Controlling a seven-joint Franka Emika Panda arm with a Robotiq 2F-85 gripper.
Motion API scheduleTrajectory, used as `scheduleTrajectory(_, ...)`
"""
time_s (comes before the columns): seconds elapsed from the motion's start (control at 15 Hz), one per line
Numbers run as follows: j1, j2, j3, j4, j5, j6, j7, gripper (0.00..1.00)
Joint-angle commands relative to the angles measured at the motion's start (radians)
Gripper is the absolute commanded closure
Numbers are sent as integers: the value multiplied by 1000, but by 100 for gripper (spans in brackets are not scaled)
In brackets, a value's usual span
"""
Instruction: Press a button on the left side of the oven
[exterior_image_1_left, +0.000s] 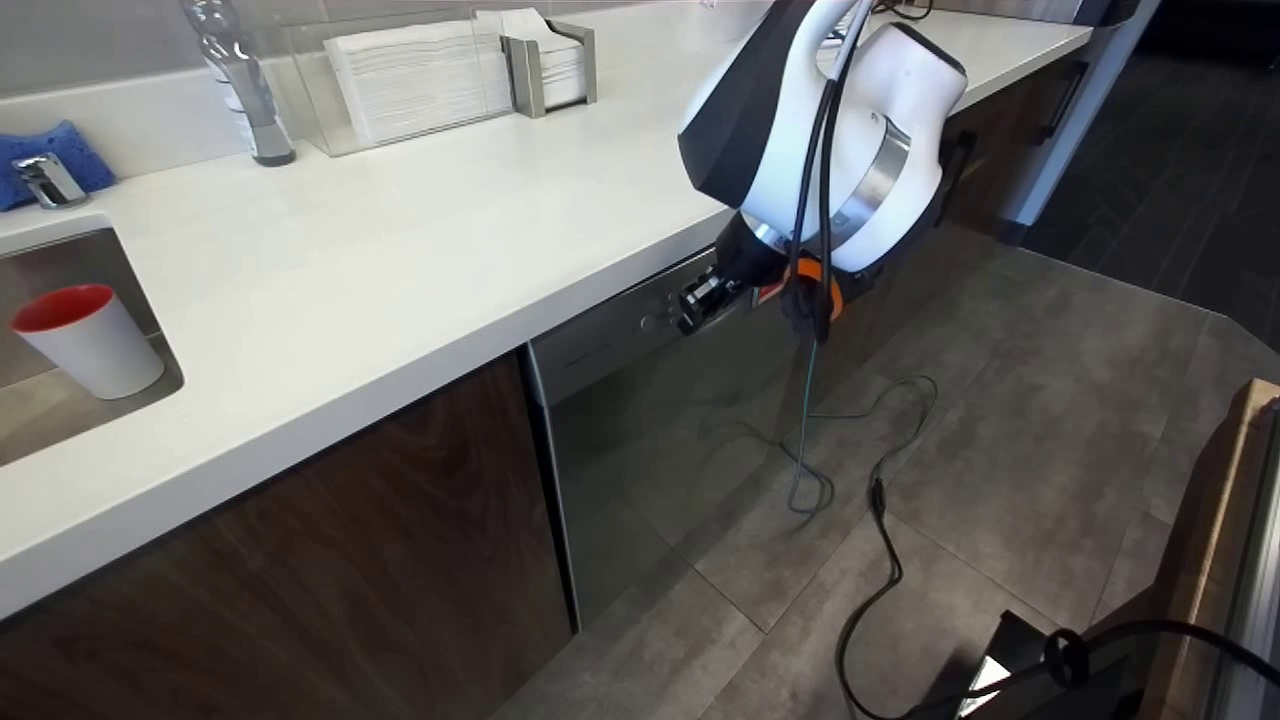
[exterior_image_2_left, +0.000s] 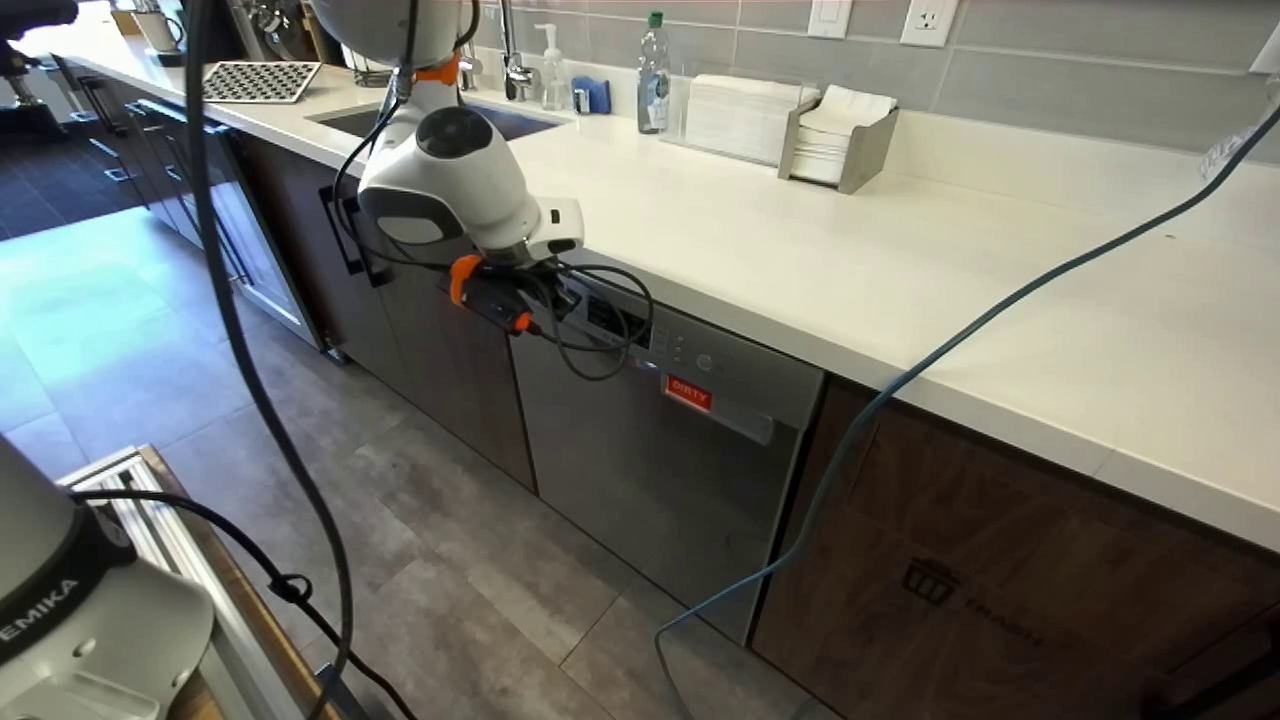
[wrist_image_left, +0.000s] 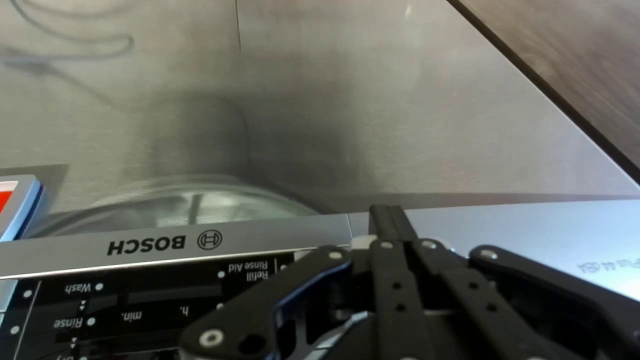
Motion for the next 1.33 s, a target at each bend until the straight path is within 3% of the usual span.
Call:
scheduleTrajectory(0.0,-38,8,35,-25,-34,30,24,100)
scheduleTrajectory(1.27,-65,19,60,-32,-52,24,16,100)
